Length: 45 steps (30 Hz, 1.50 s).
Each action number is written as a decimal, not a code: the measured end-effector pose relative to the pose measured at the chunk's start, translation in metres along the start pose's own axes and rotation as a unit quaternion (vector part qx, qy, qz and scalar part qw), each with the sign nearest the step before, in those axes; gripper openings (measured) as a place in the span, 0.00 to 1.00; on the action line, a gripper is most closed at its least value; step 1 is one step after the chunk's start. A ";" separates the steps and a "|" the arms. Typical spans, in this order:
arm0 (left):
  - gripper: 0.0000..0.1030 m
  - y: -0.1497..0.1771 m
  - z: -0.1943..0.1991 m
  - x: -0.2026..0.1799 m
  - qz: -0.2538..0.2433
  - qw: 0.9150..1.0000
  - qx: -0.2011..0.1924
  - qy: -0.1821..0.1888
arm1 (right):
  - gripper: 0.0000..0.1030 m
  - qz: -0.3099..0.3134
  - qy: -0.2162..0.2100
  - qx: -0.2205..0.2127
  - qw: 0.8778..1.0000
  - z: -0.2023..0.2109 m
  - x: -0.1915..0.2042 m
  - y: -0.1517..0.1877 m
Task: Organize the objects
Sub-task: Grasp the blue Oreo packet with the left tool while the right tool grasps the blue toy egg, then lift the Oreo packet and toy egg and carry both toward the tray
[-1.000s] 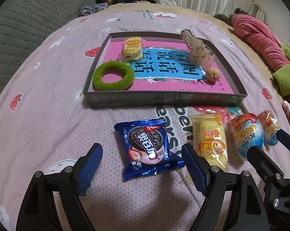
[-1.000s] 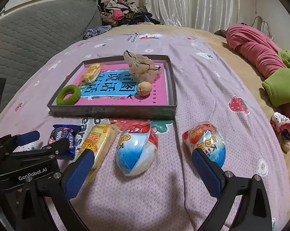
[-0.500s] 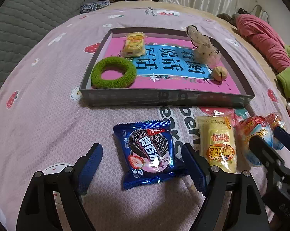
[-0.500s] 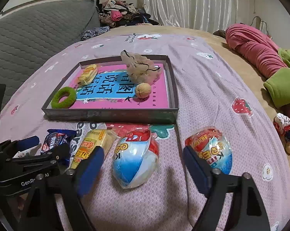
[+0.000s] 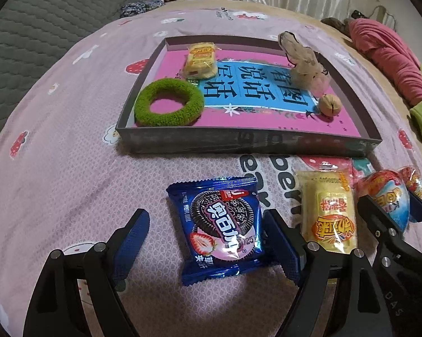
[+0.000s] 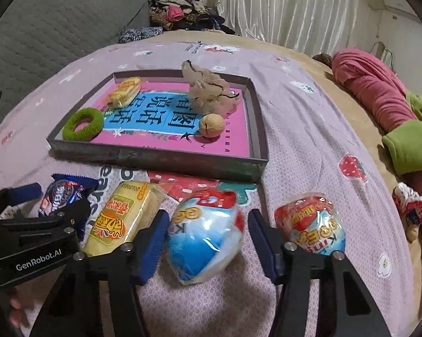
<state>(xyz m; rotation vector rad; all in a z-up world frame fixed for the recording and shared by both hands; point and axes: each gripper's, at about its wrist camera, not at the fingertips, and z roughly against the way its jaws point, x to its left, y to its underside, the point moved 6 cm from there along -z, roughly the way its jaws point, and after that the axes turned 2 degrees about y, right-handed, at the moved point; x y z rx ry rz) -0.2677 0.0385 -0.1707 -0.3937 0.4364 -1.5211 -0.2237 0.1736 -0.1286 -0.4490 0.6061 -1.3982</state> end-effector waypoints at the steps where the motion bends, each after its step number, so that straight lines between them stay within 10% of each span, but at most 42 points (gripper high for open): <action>1: 0.82 0.000 -0.001 0.000 0.001 1.000 0.000 -0.002 | 0.54 0.003 0.003 0.000 1.000 -0.001 0.001 0.001; 12: 0.54 -0.001 -0.005 -0.004 0.010 1.000 0.006 0.019 | 0.53 0.001 -0.005 -0.014 1.000 0.000 0.001 0.000; 45: 0.52 0.041 0.104 0.018 0.013 0.998 -0.058 0.024 | 0.52 -0.014 -0.049 -0.056 0.997 0.108 0.016 0.014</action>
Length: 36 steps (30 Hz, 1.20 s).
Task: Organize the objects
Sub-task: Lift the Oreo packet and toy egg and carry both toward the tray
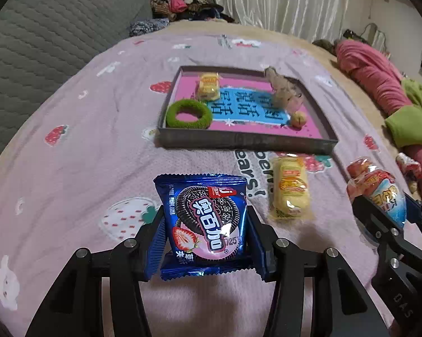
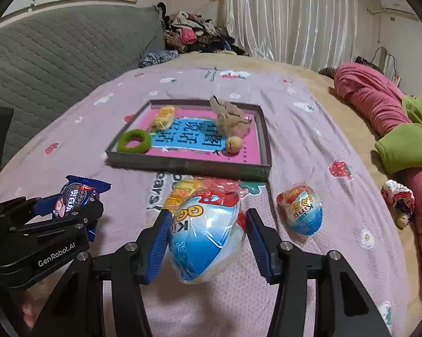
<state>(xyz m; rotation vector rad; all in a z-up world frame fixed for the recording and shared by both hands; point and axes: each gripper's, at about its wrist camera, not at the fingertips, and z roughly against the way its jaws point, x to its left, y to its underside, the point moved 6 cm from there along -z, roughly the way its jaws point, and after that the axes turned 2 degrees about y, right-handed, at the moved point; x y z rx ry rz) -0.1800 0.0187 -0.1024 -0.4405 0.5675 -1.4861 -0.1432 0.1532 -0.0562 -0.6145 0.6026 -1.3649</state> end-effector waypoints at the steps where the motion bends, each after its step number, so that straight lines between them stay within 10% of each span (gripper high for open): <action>1: 0.52 0.001 0.008 0.001 0.002 1.000 -0.004 0.002 | 0.52 0.001 0.000 -0.002 1.000 0.005 0.002 0.000; 36: 0.52 0.010 0.143 0.019 0.011 0.996 -0.086 0.007 | 0.52 0.017 -0.004 -0.082 0.997 0.131 0.027 -0.013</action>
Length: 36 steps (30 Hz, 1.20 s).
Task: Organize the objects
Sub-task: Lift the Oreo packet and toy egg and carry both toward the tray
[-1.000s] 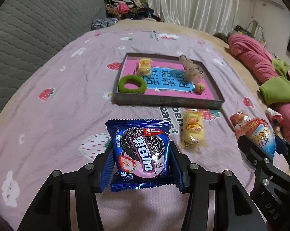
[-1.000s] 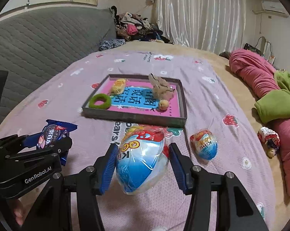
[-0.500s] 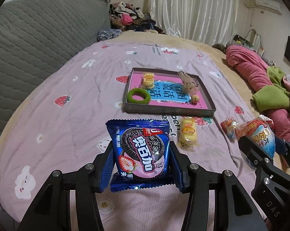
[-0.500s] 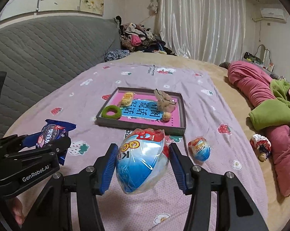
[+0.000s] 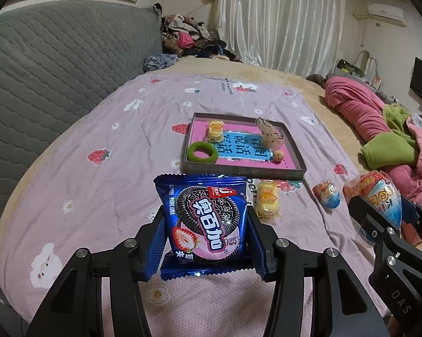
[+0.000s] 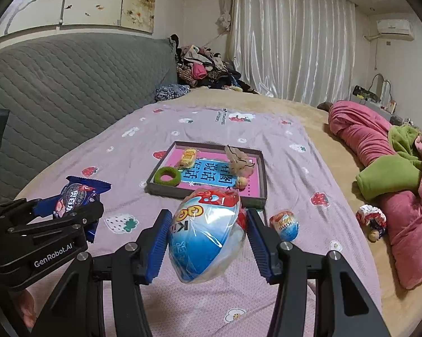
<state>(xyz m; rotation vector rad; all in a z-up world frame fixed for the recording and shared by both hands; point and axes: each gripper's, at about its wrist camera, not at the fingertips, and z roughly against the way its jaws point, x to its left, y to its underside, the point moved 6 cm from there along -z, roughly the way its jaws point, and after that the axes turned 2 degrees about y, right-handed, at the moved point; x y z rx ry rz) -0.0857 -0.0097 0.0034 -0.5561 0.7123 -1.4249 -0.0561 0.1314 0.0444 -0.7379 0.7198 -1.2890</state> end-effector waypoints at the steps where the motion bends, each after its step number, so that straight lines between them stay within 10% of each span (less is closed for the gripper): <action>1: 0.52 -0.001 0.002 0.000 0.001 1.000 -0.002 0.002 | 0.52 0.001 0.000 -0.001 1.000 0.001 0.000 -0.001; 36: 0.52 -0.016 -0.005 0.005 0.001 1.000 -0.013 0.006 | 0.52 0.020 0.003 -0.015 1.000 -0.011 0.003 -0.024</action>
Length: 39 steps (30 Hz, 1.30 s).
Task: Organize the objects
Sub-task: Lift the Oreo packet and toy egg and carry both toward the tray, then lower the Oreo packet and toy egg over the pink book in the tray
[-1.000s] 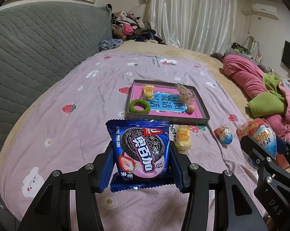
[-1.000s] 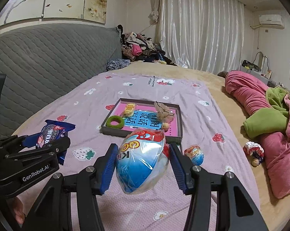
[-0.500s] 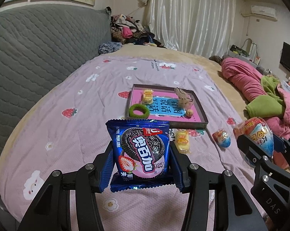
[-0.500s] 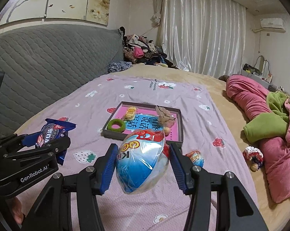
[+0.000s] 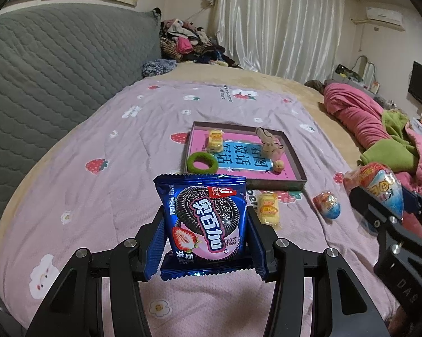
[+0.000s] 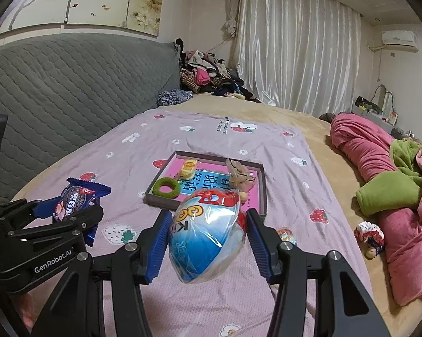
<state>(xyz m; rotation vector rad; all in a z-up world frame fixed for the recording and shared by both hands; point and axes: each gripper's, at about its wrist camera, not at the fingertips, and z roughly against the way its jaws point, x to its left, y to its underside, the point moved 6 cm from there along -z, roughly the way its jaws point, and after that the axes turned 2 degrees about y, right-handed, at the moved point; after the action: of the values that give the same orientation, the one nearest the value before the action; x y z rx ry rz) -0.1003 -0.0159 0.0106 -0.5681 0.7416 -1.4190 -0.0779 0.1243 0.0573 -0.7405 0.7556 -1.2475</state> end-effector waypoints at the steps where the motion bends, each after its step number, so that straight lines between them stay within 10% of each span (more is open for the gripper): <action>1: 0.52 0.000 0.000 0.000 0.001 1.000 0.000 0.000 | 0.52 0.001 -0.001 -0.001 1.000 -0.001 0.000 -0.001; 39: 0.52 -0.118 -0.106 -0.002 -0.015 1.000 0.008 0.015 | 0.52 0.019 0.002 -0.016 1.000 -0.090 -0.024 -0.089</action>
<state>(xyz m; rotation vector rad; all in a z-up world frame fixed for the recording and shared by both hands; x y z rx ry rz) -0.2578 -0.0154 0.0281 -0.5484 0.7489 -1.4619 -0.2041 0.1262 0.0837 -0.7462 0.7903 -1.2045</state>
